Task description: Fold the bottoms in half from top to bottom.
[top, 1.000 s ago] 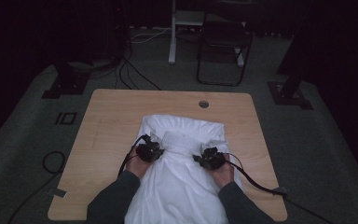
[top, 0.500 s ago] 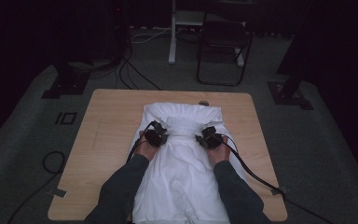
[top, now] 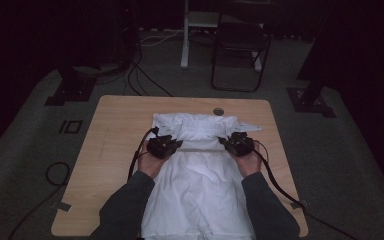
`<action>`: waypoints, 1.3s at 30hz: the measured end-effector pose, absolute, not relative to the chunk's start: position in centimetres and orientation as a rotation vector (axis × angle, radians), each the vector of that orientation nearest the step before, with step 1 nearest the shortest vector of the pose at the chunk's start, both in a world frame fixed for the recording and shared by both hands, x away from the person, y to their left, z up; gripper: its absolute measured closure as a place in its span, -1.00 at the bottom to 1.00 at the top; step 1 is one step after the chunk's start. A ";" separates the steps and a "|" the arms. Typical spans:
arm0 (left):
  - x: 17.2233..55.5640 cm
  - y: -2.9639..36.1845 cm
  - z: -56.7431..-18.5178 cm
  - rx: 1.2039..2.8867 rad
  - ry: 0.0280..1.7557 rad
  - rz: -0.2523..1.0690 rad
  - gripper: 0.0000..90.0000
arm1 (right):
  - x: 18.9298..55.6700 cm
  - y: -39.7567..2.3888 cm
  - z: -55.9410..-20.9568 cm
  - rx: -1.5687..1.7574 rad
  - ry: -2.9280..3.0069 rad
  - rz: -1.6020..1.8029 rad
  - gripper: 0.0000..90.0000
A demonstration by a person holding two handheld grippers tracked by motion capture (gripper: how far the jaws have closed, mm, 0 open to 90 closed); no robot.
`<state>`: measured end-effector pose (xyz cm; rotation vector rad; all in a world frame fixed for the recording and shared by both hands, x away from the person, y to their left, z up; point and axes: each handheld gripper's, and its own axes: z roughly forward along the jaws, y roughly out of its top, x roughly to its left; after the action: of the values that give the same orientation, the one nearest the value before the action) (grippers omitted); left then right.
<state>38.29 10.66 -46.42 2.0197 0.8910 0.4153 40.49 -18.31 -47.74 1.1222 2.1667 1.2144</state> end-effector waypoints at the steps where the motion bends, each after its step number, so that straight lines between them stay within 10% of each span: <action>1: 37.4 10.7 -46.2 2.010 0.872 0.391 0.90 | 39.7 -18.6 -47.0 1.090 2.164 1.223 0.83; 9: 32.4 9.1 -52.7 2.225 0.831 0.183 0.89 | 34.3 -20.0 -49.8 1.003 2.320 1.117 0.82; 19: 35.2 10.9 -54.0 2.406 0.827 0.365 0.89 | 33.1 -17.3 -55.3 1.064 2.436 1.084 0.81; 39: 38.5 11.0 -54.6 2.255 1.010 0.472 0.89 | 40.1 -15.3 -55.9 1.164 2.324 1.052 0.83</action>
<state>38.48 10.98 -54.60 2.2552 1.0101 0.4722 40.13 -15.27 -55.85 1.1645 2.3244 1.0518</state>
